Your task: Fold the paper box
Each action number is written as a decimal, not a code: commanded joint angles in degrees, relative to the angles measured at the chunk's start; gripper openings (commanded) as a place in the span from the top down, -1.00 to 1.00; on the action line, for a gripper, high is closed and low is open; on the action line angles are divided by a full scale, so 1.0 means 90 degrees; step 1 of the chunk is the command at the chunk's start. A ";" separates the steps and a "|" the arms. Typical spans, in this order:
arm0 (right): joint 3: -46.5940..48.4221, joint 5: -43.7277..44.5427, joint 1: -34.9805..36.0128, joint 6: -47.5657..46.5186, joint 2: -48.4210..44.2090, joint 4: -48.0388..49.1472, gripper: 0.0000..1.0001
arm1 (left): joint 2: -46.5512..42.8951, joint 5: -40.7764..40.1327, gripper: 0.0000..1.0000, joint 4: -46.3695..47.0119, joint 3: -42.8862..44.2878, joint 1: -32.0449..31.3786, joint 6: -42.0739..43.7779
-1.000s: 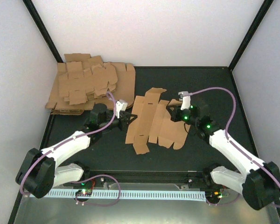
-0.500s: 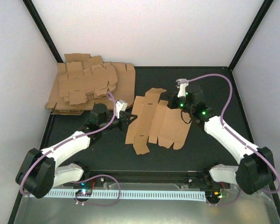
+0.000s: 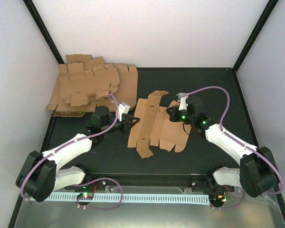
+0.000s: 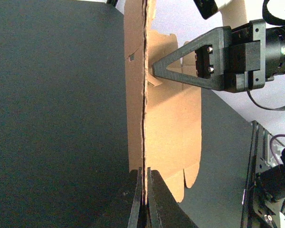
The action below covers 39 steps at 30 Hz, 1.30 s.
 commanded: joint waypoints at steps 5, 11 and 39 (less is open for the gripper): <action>0.0093 -0.0064 0.0068 0.0023 0.0317 0.0453 0.96 | 0.0019 0.0165 0.97 0.0169 0.0098 -0.0038 0.0065; 0.0214 -0.0132 0.0095 -0.0008 0.0784 0.0578 0.96 | 0.0247 0.0045 0.97 0.0023 0.0194 -0.0044 0.0012; -0.0700 0.0000 0.0099 -0.0058 0.1498 0.1021 0.96 | 0.2917 0.0168 0.97 -0.1409 0.1524 0.0072 -0.0837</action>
